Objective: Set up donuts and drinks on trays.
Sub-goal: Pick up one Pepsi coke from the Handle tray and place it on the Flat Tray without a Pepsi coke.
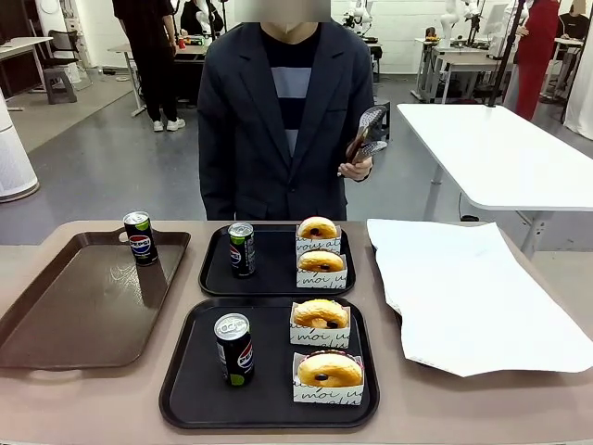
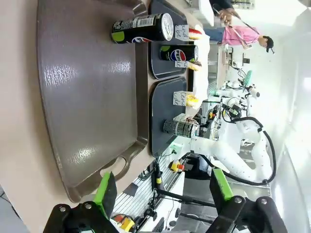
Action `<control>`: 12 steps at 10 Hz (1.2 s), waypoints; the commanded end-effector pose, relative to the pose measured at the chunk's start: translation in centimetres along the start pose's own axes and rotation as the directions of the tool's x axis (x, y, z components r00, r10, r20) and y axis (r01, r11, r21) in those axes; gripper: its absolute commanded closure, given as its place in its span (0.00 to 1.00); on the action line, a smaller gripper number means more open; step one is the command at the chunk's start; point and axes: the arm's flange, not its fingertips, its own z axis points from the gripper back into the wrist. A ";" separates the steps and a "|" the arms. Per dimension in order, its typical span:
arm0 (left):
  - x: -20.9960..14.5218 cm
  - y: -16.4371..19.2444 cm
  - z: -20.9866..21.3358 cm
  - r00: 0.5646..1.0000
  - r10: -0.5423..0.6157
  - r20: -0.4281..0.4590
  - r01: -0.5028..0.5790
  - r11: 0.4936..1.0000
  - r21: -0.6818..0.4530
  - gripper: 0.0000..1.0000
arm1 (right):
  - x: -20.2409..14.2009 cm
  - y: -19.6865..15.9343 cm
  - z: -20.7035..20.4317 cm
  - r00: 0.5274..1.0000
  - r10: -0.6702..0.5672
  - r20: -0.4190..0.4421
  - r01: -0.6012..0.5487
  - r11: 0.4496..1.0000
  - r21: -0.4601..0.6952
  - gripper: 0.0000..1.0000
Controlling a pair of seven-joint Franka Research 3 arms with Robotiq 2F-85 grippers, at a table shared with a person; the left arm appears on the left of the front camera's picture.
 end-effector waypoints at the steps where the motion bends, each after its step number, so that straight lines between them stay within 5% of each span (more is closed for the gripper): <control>1: -0.7 -0.2 0.9 0.997 -0.055 0.051 0.057 0.998 -0.038 0.00 | 0.3 0.0 0.0 1.000 0.017 0.018 -0.018 1.000 0.020 0.00; 12: -0.3 0.2 0.6 1.000 -0.011 0.019 0.011 1.000 -0.008 0.00 | 0.3 0.0 0.0 1.000 0.017 0.018 -0.018 1.000 0.020 0.00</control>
